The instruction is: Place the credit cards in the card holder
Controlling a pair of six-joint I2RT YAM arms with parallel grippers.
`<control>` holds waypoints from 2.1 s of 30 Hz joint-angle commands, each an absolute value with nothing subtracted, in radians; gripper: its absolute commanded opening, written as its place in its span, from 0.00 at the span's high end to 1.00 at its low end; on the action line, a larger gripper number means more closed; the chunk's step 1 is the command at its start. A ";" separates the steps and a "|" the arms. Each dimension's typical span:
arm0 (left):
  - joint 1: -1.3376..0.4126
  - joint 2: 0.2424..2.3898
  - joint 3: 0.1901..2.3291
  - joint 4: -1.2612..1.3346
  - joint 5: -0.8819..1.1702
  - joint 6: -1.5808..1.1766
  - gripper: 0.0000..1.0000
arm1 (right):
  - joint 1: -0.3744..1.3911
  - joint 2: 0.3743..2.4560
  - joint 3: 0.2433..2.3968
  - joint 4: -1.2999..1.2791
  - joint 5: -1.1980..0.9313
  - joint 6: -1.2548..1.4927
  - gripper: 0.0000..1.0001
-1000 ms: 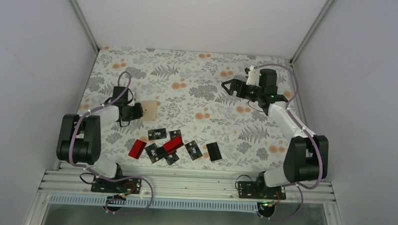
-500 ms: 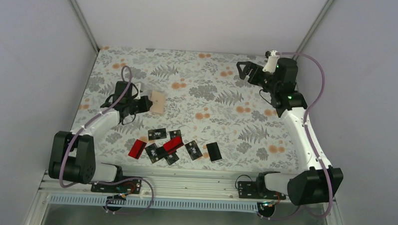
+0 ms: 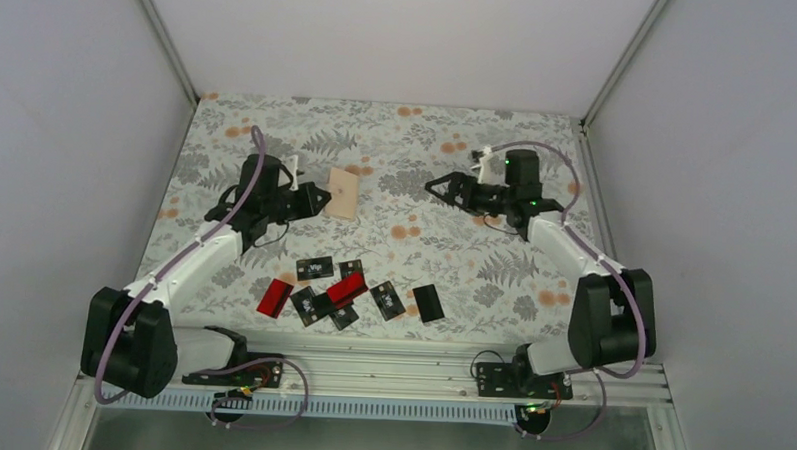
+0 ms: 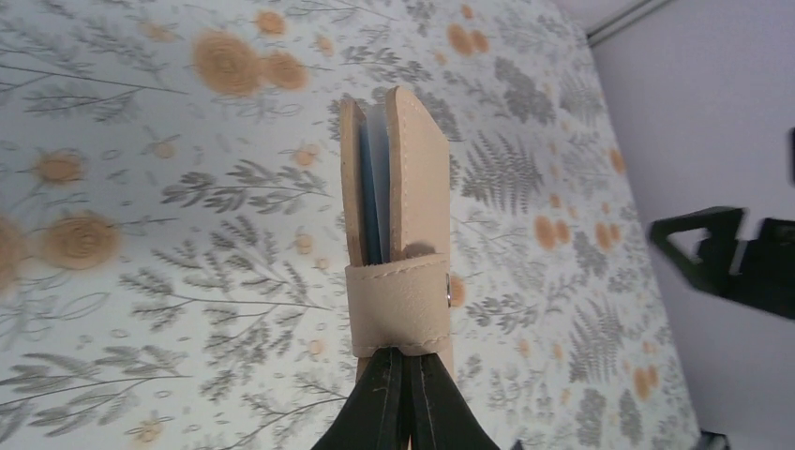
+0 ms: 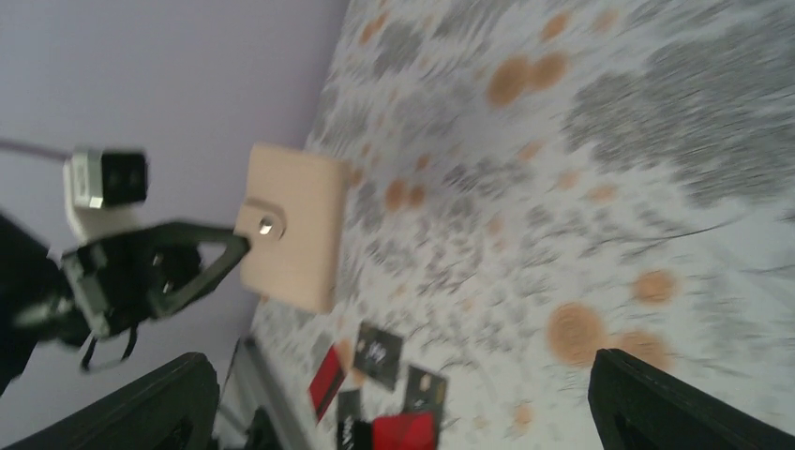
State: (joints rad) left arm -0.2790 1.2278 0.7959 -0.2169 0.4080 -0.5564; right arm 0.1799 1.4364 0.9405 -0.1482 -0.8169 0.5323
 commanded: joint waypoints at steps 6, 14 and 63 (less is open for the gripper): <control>-0.341 1.262 0.871 -0.107 0.547 -0.702 0.98 | 0.324 1.568 0.952 0.106 -1.129 0.593 0.01; -0.363 1.290 0.895 0.031 0.653 -0.808 0.98 | 0.364 1.610 0.994 0.215 -1.180 0.700 0.15; -0.370 1.230 1.150 -0.407 0.351 -0.401 0.09 | 0.407 1.575 1.216 -0.226 -0.944 0.489 0.96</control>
